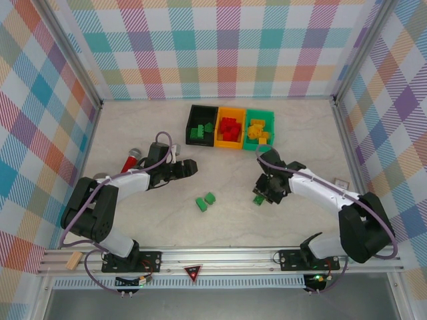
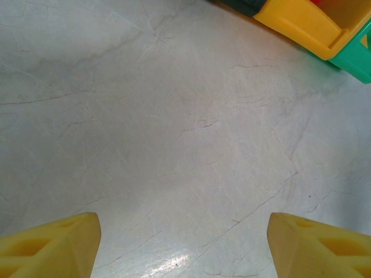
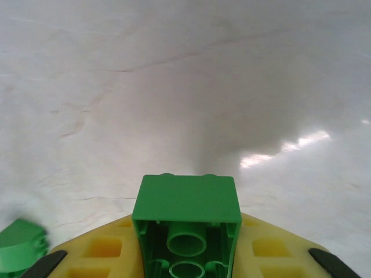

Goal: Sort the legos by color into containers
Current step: Pick up the lego from the bottom-right of the table, then place the lego in the container.

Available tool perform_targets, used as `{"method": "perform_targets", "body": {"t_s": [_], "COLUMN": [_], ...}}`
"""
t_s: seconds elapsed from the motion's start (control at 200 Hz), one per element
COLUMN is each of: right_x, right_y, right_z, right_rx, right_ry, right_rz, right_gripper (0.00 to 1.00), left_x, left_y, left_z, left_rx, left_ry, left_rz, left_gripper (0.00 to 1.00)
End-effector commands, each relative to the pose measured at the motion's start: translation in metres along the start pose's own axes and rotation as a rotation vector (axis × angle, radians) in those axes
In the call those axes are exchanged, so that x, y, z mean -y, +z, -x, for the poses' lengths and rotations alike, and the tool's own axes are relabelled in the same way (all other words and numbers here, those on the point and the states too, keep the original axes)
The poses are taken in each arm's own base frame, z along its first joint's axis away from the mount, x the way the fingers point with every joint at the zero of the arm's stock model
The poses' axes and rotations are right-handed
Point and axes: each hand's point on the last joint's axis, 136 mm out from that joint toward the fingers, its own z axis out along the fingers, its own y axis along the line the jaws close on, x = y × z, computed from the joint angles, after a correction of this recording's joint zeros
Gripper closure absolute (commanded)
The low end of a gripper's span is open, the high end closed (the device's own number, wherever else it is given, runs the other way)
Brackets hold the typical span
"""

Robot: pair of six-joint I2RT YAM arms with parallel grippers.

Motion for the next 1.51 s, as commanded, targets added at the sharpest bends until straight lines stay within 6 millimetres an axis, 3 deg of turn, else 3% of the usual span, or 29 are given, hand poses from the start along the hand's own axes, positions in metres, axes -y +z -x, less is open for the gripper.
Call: {"method": "perform_targets", "body": {"t_s": [0.0,0.305,0.54,0.71,1.0,1.19,1.33,1.47,1.5], "right_x": [-0.036,-0.084,-0.133,-0.186,-0.269,-0.316,-0.33,-0.34,-0.341], "right_y": [0.001,0.001,-0.005,-0.014,-0.008,-0.006,0.005,0.006,0.006], "right_z": [-0.002,-0.005,0.012,0.035,0.07,0.107,0.146,0.165,0.167], "right_rx": [-0.018,0.015,0.061,0.106,0.126,0.216,0.306,0.334,0.332], "right_ry": [-0.157,-0.313,-0.433,-0.548,-0.702,-0.767,-0.764,-0.731,-0.725], "right_rz": [0.139,0.228,0.267,0.296,0.305,0.296,0.263,0.332,0.348], "right_gripper": [0.76,0.74,0.74,0.73,0.71,0.69,0.69,0.64,0.59], "left_x": [-0.003,-0.008,-0.009,-0.011,-0.016,-0.015,-0.014,-0.015,-0.015], "left_y": [0.001,-0.007,-0.006,-0.006,-0.008,-0.012,-0.015,-0.015,-0.015], "left_z": [0.006,0.01,0.01,0.011,0.013,0.014,0.015,0.016,0.016], "left_rx": [0.01,0.036,0.036,0.04,0.057,0.067,0.076,0.079,0.077], "left_ry": [-0.015,-0.004,-0.014,-0.028,-0.053,-0.052,-0.046,-0.043,-0.041], "left_rz": [0.001,0.041,0.042,0.041,0.036,0.03,0.035,0.042,0.039], "left_gripper": [0.24,0.24,0.24,0.24,0.24,0.24,0.24,0.24,0.24]}}
